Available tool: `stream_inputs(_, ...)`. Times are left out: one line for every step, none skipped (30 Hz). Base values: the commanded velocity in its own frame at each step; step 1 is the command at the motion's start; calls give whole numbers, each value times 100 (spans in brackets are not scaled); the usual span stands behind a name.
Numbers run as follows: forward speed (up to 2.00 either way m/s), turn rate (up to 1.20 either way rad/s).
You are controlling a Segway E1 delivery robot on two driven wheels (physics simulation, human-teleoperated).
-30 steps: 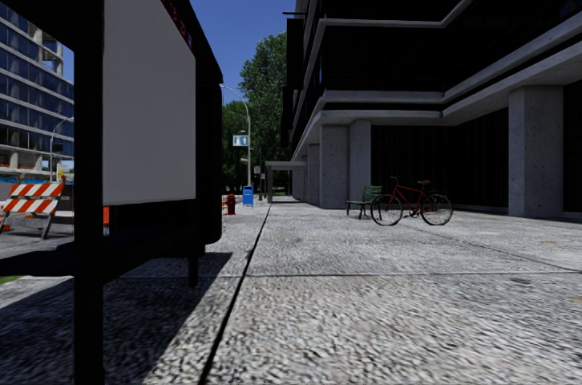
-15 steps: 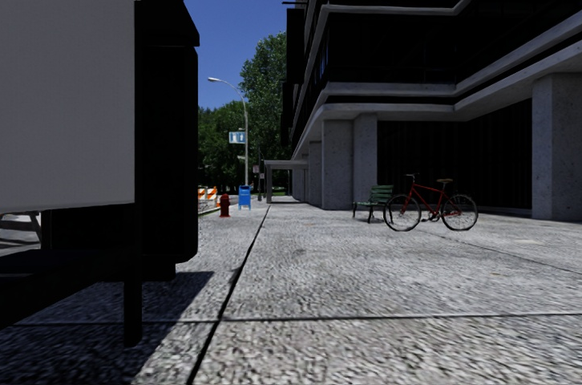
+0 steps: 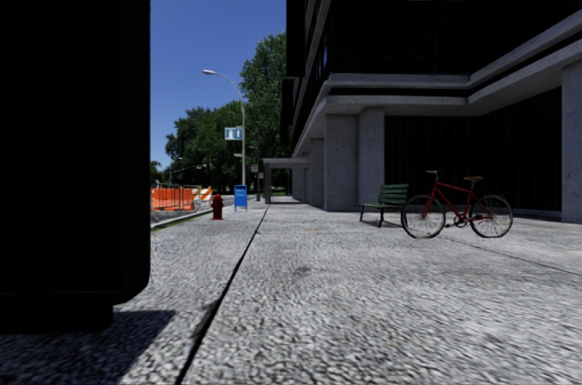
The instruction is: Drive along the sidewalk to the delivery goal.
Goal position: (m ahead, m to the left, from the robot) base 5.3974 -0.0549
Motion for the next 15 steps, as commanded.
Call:
stream_inputs(200,0)
stream_inputs(200,0)
stream_inputs(200,-6)
stream_inputs(200,-6)
stream_inputs(200,-11)
stream_inputs(200,-13)
stream_inputs(200,-14)
stream_inputs(200,-14)
stream_inputs(200,-14)
stream_inputs(200,-15)
stream_inputs(200,-15)
stream_inputs(200,-15)
stream_inputs(200,-15)
stream_inputs(200,-15)
stream_inputs(200,-16)
